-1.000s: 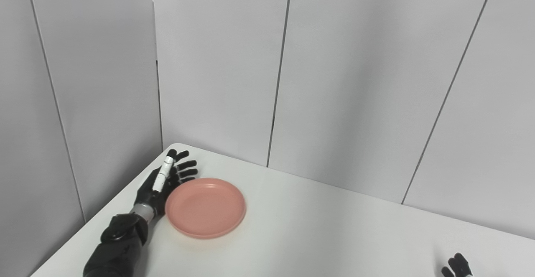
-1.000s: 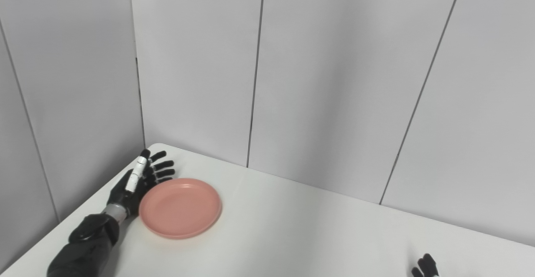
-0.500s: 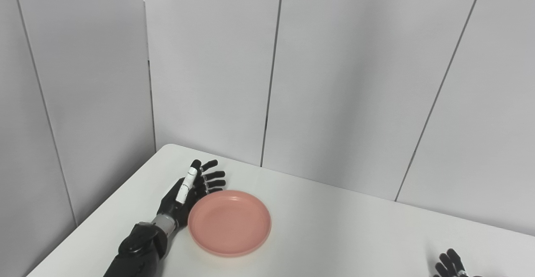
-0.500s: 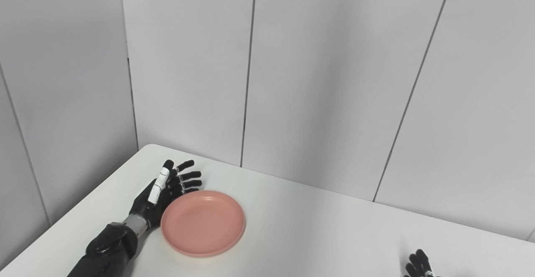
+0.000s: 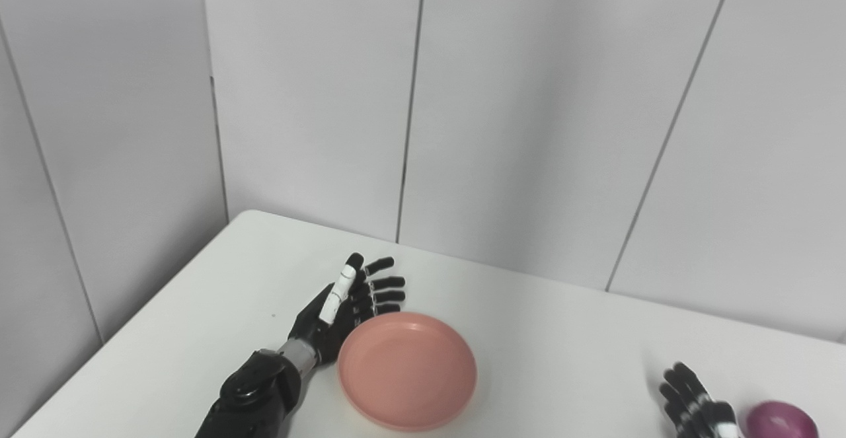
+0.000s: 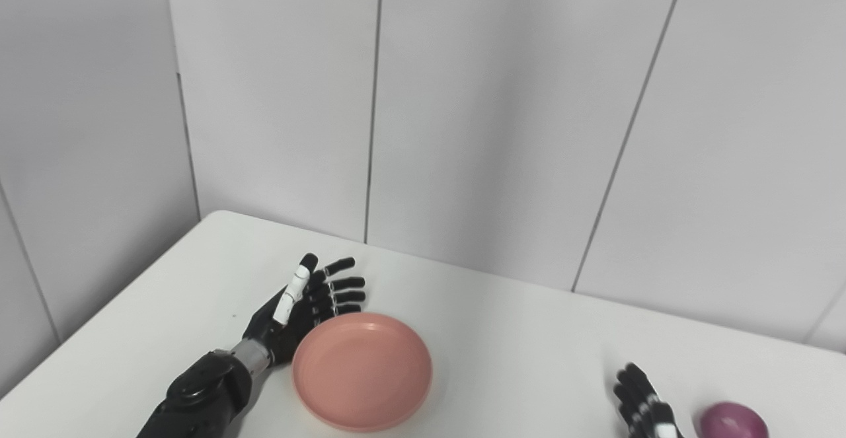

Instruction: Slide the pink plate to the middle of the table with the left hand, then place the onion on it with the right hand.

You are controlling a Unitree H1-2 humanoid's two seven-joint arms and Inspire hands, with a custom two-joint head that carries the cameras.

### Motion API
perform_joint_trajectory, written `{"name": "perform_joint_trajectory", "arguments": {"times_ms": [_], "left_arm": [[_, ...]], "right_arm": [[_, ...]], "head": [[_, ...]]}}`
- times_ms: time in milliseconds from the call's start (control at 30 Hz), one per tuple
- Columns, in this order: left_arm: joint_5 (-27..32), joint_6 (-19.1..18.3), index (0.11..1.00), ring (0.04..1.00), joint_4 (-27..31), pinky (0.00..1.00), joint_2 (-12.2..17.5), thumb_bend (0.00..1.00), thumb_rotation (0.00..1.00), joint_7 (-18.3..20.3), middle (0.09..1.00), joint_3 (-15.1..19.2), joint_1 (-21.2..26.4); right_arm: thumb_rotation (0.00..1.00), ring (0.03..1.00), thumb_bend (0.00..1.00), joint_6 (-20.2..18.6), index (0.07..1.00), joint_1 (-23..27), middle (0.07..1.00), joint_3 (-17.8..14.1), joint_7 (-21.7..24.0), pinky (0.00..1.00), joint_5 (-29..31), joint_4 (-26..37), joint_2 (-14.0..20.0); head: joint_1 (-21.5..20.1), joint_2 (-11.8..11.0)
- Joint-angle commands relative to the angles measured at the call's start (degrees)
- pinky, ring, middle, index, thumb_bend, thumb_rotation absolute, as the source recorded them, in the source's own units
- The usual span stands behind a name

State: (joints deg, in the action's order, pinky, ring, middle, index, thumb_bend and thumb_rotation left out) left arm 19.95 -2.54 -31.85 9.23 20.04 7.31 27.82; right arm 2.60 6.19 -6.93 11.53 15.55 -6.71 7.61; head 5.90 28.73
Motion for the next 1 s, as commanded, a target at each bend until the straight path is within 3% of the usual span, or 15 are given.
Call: {"name": "perform_joint_trajectory", "arguments": {"times_ms": [0, 467, 967], "left_arm": [[0.3, -2.9, 0.848, 0.744, 2.0, 0.75, -1.7, 0.81, 0.88, -1.0, 0.75, -0.6, 0.5], [-2.5, -4.8, 0.849, 0.727, 2.9, 0.73, -6.9, 0.8, 0.89, -3.4, 0.737, -3.1, -3.6], [-2.4, -9.3, 0.865, 0.763, 7.9, 0.74, -7.9, 0.78, 0.9, -3.5, 0.774, -6.4, -7.1]], "right_arm": [[0.87, 0.933, 0.88, -0.8, 0.891, -8.9, 0.902, 1.0, -0.2, 0.98, 0.1, -4.2, -2.7], [0.89, 0.94, 0.86, -5.3, 0.913, -10.5, 0.913, 3.5, -4.5, 0.97, -3.0, 4.3, -6.0], [0.89, 0.939, 0.83, -8.1, 0.904, -10.6, 0.912, 5.4, -8.1, 0.97, -5.9, 8.0, -8.6]], "head": [[-0.5, 0.4], [-6.5, 3.2], [-12.7, 4.7]]}}
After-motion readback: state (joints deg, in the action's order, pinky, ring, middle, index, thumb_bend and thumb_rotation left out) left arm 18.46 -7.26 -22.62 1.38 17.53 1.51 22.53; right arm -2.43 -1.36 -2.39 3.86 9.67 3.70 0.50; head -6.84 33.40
